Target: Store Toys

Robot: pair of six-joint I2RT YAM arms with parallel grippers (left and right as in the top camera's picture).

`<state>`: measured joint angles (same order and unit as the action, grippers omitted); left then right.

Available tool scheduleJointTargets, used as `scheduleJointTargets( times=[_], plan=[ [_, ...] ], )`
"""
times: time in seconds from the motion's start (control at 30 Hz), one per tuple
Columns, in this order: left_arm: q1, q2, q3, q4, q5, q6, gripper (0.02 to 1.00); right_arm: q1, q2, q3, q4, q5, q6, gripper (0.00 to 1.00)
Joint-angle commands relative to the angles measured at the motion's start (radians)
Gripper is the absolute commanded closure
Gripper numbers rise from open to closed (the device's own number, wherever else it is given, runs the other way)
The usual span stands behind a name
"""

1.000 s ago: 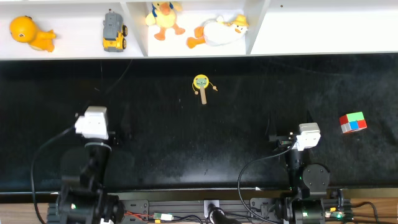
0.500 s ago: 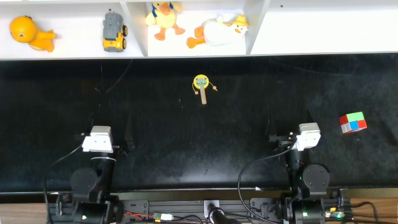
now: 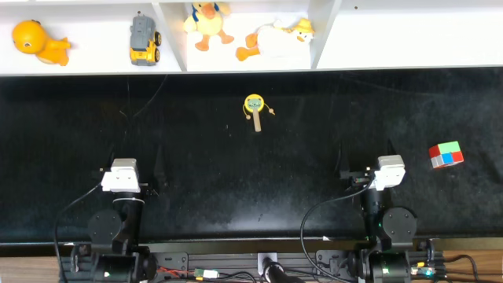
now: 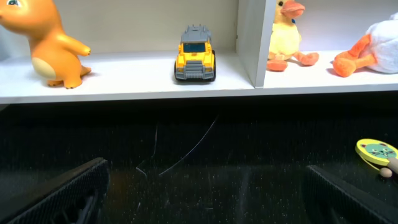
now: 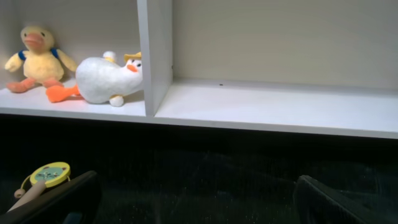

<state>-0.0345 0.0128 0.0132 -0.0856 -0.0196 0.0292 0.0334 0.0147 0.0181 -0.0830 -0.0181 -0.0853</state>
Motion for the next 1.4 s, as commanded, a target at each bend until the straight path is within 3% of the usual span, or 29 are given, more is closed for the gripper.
scheduleJointTargets(
  times=[0.03,0.47,0.63,0.83,1.0,1.13,1.23,1.4],
  plan=[
    [0.006,-0.010,-0.005,0.002,-0.001,0.016,0.020,0.005,-0.011,-0.013,0.004,0.008,0.003,0.007],
    [0.006,-0.010,-0.005,0.002,-0.001,0.016,0.020,0.008,-0.011,-0.013,0.004,0.008,0.003,0.005],
    [0.006,-0.010,-0.005,0.002,-0.001,0.016,0.023,0.022,0.000,-0.012,0.010,0.103,-0.066,0.005],
    [0.006,-0.010,-0.005,0.002,-0.001,0.016,0.023,0.196,0.184,0.070,-0.020,0.394,0.280,0.005],
    [0.006,-0.010,-0.005,0.002,-0.001,0.016,0.020,0.463,0.387,0.242,-0.173,0.634,0.333,0.005],
    [0.006,-0.010,-0.005,0.002,-0.001,0.016,0.023,0.690,0.559,0.377,-0.293,0.810,0.473,0.005],
    [0.006,-0.010,-0.005,0.002,-0.001,0.016,0.020,0.819,0.721,0.469,-0.359,0.865,0.590,0.005],
    [0.006,-0.010,-0.005,0.002,-0.001,0.016,0.023,0.904,0.992,0.624,-0.484,0.843,0.753,0.005]
  ],
)
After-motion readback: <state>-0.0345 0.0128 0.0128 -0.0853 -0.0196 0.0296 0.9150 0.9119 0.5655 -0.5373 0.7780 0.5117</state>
